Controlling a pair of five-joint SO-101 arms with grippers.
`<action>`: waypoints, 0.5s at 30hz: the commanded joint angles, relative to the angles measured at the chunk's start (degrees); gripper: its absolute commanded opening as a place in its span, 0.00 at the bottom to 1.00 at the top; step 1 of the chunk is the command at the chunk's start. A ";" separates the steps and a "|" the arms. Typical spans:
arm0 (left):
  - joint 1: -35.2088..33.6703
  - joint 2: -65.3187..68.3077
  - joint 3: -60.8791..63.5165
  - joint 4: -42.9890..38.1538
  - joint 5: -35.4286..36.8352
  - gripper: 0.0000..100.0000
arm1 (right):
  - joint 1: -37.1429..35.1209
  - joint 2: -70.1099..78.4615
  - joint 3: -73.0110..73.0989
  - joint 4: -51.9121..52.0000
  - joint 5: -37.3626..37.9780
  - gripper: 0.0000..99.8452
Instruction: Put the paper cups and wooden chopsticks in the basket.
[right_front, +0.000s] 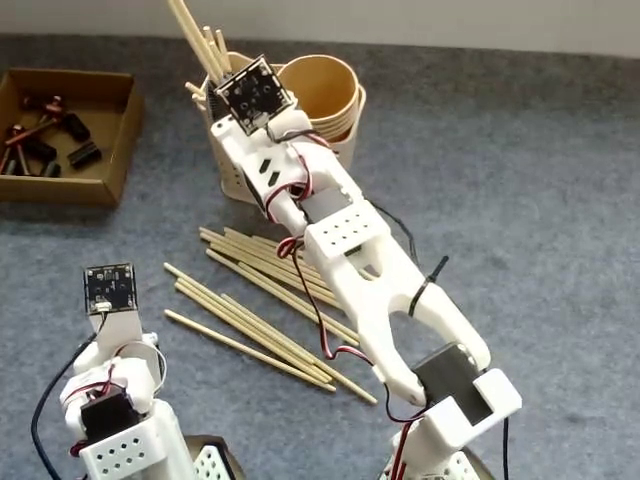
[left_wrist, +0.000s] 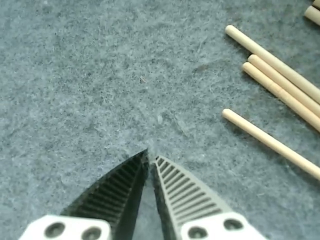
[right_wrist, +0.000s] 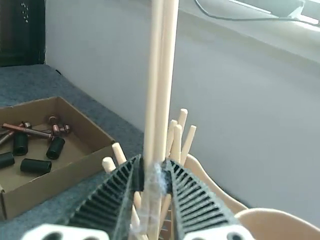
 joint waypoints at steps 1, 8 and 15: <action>-0.84 -0.31 0.31 -1.05 -0.09 0.01 | 0.66 -0.84 -0.22 -1.01 -0.44 0.01; -0.84 -0.31 0.31 -1.05 -0.09 0.01 | 0.57 -0.92 -0.66 7.08 -0.62 0.08; -0.84 -0.31 0.40 -1.05 -0.09 0.01 | -1.10 -6.20 -0.31 8.57 -0.62 0.08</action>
